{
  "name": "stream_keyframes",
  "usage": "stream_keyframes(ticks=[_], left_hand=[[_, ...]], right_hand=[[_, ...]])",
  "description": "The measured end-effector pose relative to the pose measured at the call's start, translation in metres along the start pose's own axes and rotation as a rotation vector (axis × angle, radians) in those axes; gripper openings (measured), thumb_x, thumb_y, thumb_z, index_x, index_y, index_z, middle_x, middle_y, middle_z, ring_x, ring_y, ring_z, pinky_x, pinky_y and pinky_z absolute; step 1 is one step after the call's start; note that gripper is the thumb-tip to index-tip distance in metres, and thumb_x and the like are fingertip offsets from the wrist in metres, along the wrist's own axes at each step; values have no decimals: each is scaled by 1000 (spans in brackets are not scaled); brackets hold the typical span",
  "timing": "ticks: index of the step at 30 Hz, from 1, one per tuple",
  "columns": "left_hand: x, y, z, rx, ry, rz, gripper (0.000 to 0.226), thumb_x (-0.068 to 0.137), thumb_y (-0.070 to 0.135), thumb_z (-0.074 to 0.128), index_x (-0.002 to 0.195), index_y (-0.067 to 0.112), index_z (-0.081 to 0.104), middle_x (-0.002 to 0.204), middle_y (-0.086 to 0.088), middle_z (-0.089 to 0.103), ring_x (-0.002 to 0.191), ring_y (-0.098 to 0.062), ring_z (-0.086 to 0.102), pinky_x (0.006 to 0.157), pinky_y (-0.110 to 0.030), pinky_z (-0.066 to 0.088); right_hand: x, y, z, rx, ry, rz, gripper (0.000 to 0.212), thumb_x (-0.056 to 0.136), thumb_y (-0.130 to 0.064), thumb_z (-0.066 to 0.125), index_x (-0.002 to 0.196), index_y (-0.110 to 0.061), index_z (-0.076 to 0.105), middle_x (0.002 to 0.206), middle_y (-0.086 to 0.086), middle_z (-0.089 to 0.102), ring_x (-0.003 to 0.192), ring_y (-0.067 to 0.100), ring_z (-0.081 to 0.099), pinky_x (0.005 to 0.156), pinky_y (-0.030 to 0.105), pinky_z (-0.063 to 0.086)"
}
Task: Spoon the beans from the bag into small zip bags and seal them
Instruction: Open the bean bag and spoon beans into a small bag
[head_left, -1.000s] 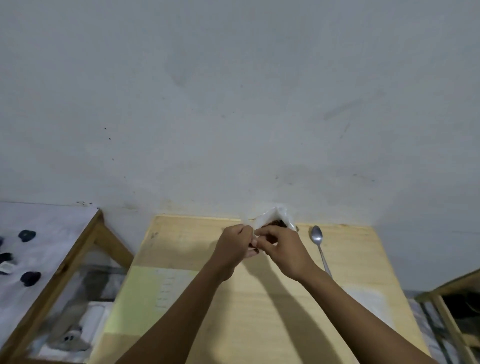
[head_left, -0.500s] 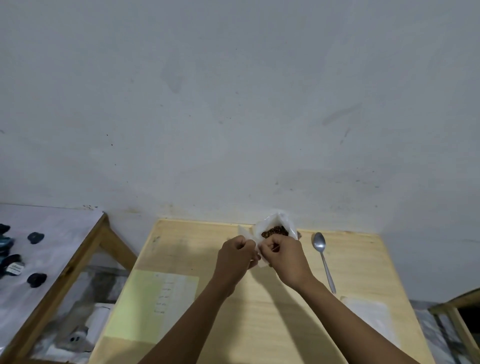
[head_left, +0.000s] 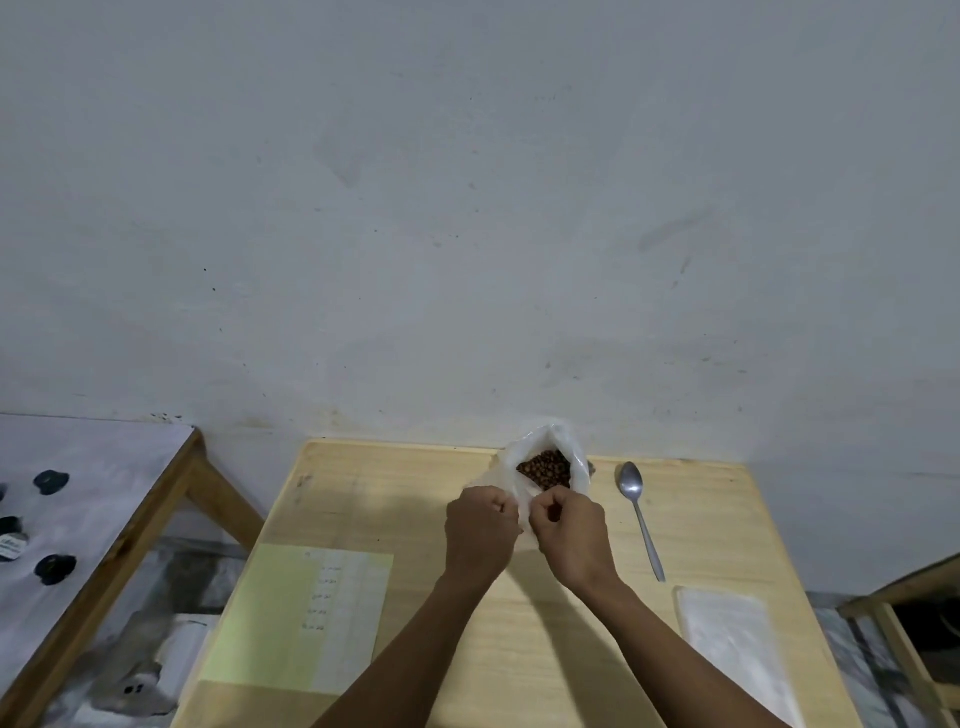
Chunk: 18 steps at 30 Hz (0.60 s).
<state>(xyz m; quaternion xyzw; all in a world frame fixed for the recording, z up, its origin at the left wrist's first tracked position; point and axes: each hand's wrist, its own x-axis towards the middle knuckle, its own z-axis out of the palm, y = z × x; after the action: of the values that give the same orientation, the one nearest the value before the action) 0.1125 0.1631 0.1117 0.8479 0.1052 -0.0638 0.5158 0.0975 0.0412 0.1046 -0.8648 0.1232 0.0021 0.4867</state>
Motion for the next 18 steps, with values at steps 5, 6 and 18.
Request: stream_keyframes(ticks=[5,6,18], left_hand=[[-7,3,-4,170,-8,4,16,79,19,61,92,10,65,78,-1,70,71,-17,66,72,-32,54],[-9,4,-4,205,1,32,29,81,18,63,110,14,59,95,1,65,80,-15,60,75,-28,48],[-10,11,-18,212,-244,156,56,92,17,48,147,14,39,153,-2,39,139,-17,37,114,-34,32]], right_hand=[[12,4,-11,51,47,42,17,89,-12,53,74,-17,58,72,1,66,68,23,66,62,38,56],[12,3,-13,45,28,25,17,90,-13,54,75,-18,58,75,-1,66,70,21,66,61,31,53],[9,-1,-20,251,93,44,9,90,-9,54,82,-9,58,84,5,64,71,26,68,57,35,61]])
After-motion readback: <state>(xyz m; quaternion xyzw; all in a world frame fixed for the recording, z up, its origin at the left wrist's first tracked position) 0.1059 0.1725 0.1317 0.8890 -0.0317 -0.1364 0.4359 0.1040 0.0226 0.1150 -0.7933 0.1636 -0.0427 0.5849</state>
